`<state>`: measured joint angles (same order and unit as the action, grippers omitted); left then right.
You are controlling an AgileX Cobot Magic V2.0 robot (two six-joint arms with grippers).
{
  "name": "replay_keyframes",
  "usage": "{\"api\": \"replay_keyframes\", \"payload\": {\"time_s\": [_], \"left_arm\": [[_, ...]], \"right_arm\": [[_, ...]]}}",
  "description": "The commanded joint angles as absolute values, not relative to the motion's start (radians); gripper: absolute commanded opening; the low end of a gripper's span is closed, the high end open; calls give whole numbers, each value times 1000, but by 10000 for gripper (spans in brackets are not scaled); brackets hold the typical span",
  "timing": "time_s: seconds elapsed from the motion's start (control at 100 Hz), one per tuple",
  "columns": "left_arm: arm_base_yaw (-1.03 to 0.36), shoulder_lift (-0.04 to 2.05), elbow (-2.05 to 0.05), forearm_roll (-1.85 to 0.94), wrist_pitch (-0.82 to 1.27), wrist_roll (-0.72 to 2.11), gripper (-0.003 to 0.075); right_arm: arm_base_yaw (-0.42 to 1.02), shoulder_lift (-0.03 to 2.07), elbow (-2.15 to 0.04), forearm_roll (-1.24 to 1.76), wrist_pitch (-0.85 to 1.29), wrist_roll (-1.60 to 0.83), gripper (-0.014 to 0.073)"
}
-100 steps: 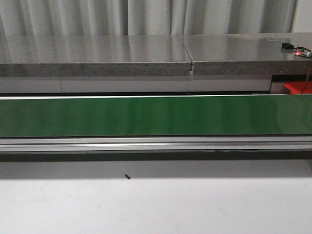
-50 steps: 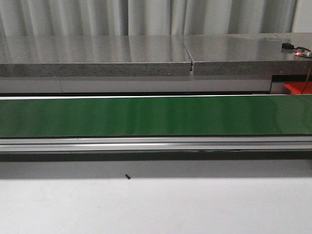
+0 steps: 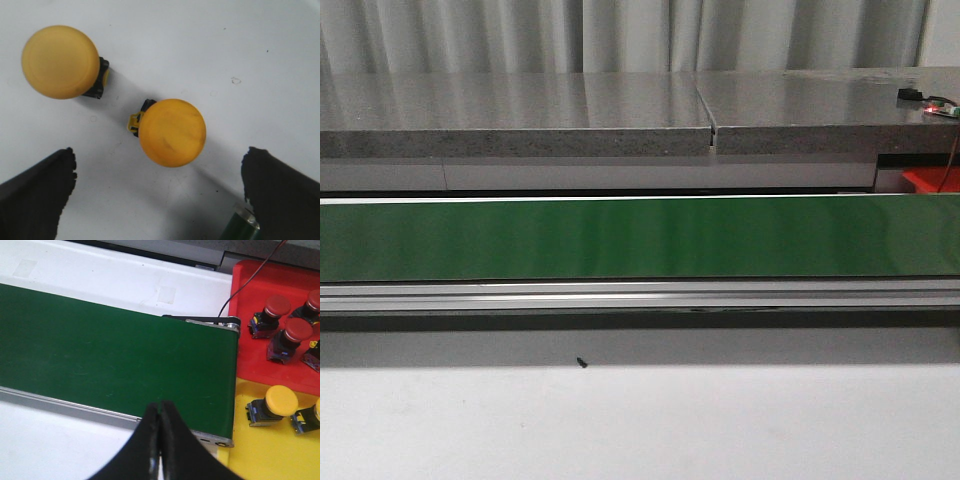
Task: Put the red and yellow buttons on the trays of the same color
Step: 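Move the left gripper over a yellow-capped button beside the belt and lower, then close the left gripper on the yellow button and lift it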
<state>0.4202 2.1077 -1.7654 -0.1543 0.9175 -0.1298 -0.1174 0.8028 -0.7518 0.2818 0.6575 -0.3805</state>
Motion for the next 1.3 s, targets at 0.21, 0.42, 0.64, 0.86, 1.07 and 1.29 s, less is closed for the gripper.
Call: {"api": "replay_keyframes", "payload": {"time_s": [0.21, 0.42, 0.64, 0.86, 1.07, 1.29], "left_arm": [[419, 2064, -1797, -176, 830, -126, 652], [419, 2085, -1797, -176, 821, -122, 652], [419, 2107, -1797, -204, 804, -105, 652], [418, 2132, -1811, -237, 806, -85, 652], [417, 2134, -1817, -240, 797, -85, 643], [417, 2134, -1817, -240, 801, -85, 514]], "right_arm": [[-118, 793, -777, 292, 603, -383, -69], [-118, 793, -777, 292, 603, -383, -69], [-118, 793, -777, 292, 603, -383, -69], [-118, 793, -777, 292, 603, -383, -69], [-118, 793, -777, 292, 603, -383, -69], [-118, 793, -777, 292, 603, -383, -69]]}}
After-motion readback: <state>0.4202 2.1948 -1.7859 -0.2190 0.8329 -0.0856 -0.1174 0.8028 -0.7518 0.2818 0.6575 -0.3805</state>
